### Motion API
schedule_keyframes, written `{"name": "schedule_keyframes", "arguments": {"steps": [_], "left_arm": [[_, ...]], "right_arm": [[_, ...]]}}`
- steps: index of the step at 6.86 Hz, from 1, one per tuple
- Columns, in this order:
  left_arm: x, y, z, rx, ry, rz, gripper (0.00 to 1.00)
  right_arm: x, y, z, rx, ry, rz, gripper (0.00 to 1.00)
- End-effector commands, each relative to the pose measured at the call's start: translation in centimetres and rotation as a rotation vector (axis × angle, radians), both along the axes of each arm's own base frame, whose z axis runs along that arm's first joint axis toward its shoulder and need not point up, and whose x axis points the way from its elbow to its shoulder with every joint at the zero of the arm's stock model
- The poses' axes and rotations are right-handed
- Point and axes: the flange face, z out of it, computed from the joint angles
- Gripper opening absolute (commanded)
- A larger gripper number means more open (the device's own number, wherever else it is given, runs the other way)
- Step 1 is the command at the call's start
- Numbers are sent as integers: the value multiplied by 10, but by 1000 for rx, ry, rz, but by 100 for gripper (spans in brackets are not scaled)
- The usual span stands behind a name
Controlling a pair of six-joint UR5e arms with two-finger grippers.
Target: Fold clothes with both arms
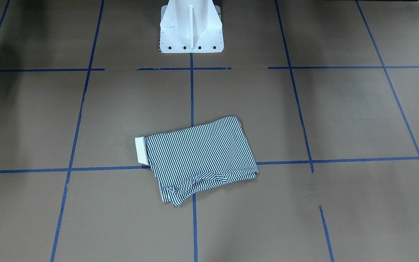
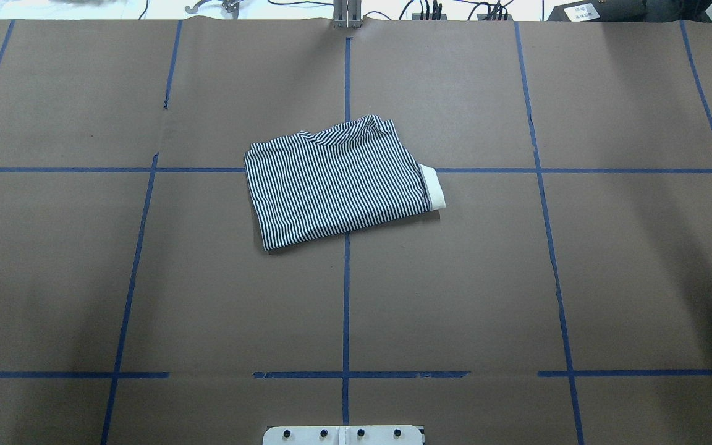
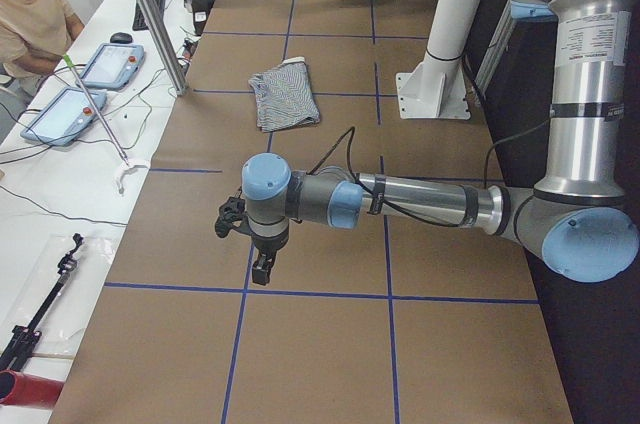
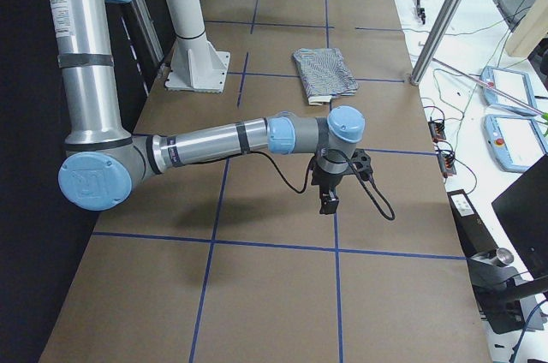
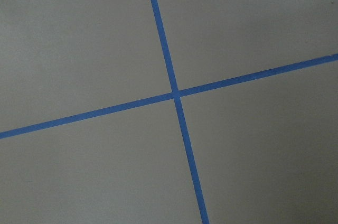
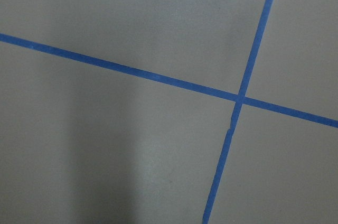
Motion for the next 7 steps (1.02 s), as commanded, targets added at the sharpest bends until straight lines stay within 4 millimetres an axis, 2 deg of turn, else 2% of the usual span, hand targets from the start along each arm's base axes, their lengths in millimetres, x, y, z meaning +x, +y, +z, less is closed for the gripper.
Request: {"name": "schedule_keyframes", "arguments": {"steps": [1,3,5,6,7], "left_arm": [[-22,9,15,-43,-1,-51,100],[-22,3,10,-33,-2,-53,100],[-21,-1,4,-12,4,-47,100],[-20,-5,11,-21,3,-43,100],[-20,-7,12,-22,3,-43,100]], "right_arm": [[0,1,-1,-1,-1,3,100],[0,0,-3,6,0,2,100],[0,11,27,-63,-13,3,100],[-1,12,29,-70,-29,4,100],[-1,14,42,-93,-26,4,100]]}}
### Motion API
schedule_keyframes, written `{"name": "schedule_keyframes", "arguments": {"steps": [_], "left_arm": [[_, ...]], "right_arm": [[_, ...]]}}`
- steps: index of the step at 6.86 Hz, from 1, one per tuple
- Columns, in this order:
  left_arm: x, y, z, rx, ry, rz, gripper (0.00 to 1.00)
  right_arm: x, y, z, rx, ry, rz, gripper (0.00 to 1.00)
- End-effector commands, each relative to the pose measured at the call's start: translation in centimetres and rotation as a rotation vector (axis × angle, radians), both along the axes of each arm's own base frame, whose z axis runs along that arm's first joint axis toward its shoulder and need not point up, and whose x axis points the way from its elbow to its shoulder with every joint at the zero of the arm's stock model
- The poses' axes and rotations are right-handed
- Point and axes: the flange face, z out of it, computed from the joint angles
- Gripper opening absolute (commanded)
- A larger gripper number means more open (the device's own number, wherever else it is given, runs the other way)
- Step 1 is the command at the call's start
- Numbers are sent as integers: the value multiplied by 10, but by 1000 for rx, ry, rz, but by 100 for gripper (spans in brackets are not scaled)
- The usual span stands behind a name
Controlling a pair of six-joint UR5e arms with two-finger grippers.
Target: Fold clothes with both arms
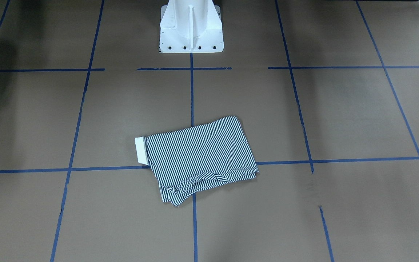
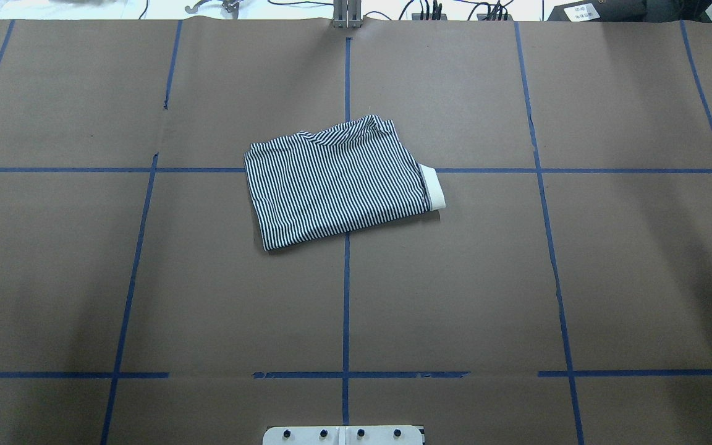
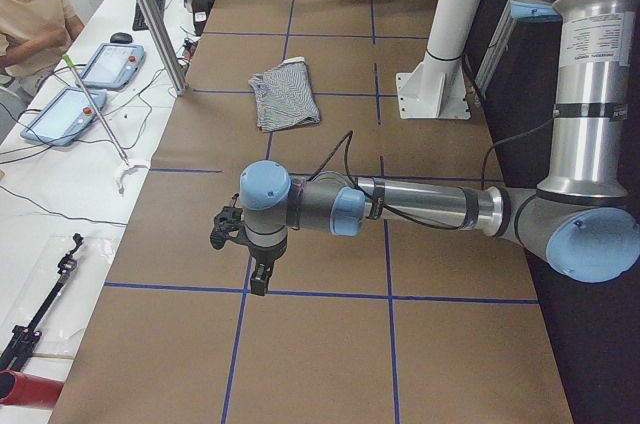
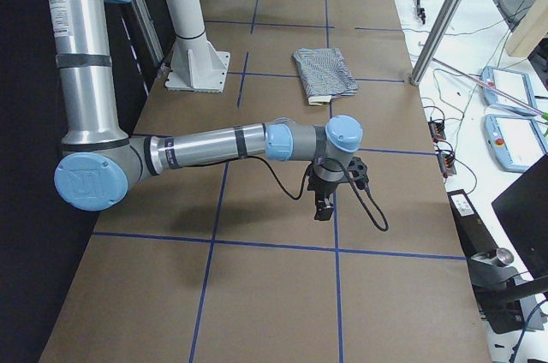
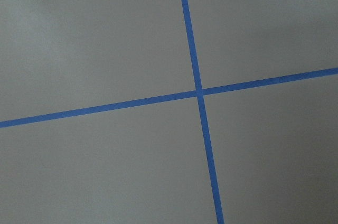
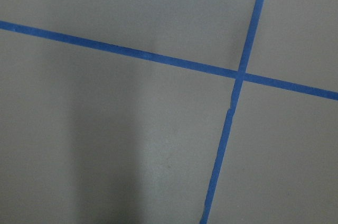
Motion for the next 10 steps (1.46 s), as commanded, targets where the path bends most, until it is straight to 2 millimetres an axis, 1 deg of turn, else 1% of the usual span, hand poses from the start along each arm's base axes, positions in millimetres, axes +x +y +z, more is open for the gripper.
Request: {"name": "schedule_keyframes", "arguments": {"steps": [1,2,3,4,5,6,7,8,9,10], "left_arm": [[1,-9,2,3,0,4,100],[1,-14,-4,11,0,3,100],[1,-14,2,-3,2,4,100],[0,-15,-8,14,2,2,100],[1,-16,-19,37,0,0,100],[2,-16,-12,22,5,1,100],[5,-15,-8,8,46,6,100],[6,-16,20,-50,67,8,100],[8,-14,34,-85,102,8,100],[9,-10,33,-93,112,8,100]], "right_arm": [[0,6,24,-47,-6,1,100],[9,11,29,-22,-49,27,100],[23,16,33,-16,-54,55,100],[42,31,46,-39,-59,93,100],[56,51,59,-51,-100,129,100],[58,69,71,-19,-100,130,100],[58,73,76,27,-101,127,100],[58,73,78,30,-100,127,100],[58,73,78,33,-100,126,100],[58,75,75,39,-102,126,100]]}}
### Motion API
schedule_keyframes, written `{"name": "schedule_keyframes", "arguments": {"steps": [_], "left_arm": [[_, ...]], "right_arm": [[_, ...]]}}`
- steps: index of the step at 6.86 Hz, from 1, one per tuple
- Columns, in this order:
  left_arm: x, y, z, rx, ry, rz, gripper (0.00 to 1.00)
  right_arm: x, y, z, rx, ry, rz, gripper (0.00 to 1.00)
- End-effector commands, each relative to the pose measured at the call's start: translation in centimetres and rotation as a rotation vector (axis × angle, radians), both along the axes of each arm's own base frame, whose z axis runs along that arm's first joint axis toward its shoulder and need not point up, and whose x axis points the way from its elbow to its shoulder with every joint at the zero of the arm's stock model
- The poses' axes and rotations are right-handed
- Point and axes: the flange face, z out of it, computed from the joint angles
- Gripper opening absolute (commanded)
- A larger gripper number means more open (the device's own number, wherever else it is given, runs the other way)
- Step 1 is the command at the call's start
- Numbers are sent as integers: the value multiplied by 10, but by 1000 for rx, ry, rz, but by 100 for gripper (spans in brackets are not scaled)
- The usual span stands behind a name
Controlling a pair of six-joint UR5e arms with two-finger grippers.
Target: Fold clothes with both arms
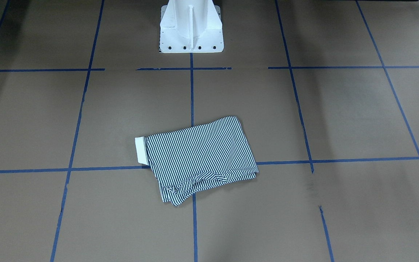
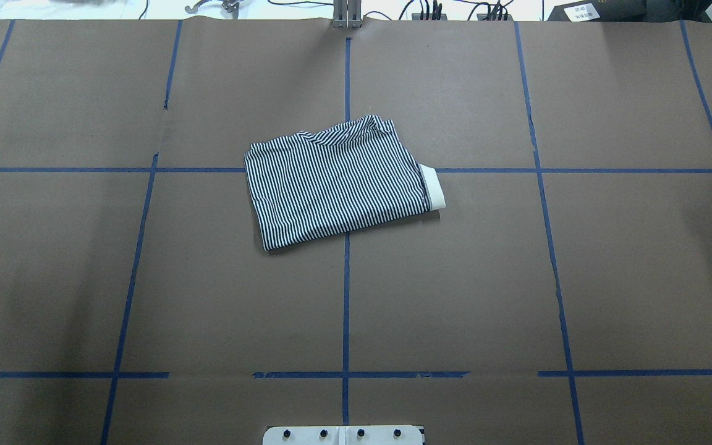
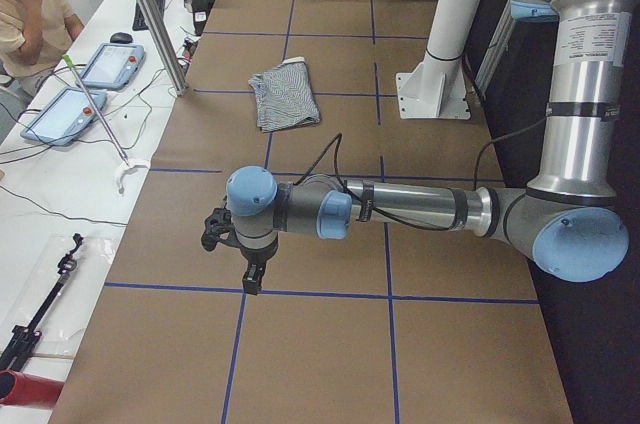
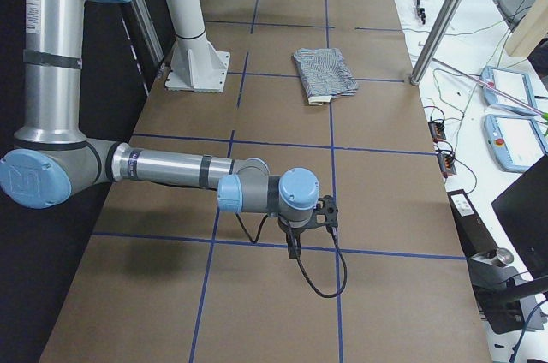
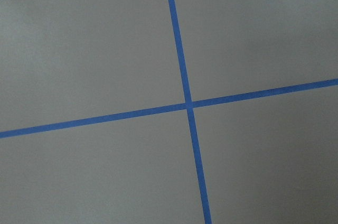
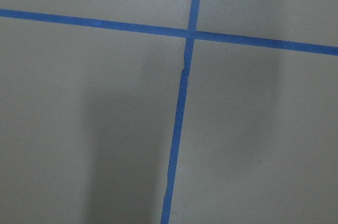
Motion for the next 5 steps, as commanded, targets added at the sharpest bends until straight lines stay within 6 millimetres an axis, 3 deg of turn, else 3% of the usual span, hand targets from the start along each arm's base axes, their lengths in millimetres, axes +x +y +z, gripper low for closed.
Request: {"name": "schedule_keyframes", "arguments": {"steps": [1,5], "left_arm": [[4,4,7,-21,63,2,100],[3,-4,-8,6,57,1,100]], "right_arm": [[1,2,-2,10,0,1,100],[0,6,6,-12,1,1,100]]}}
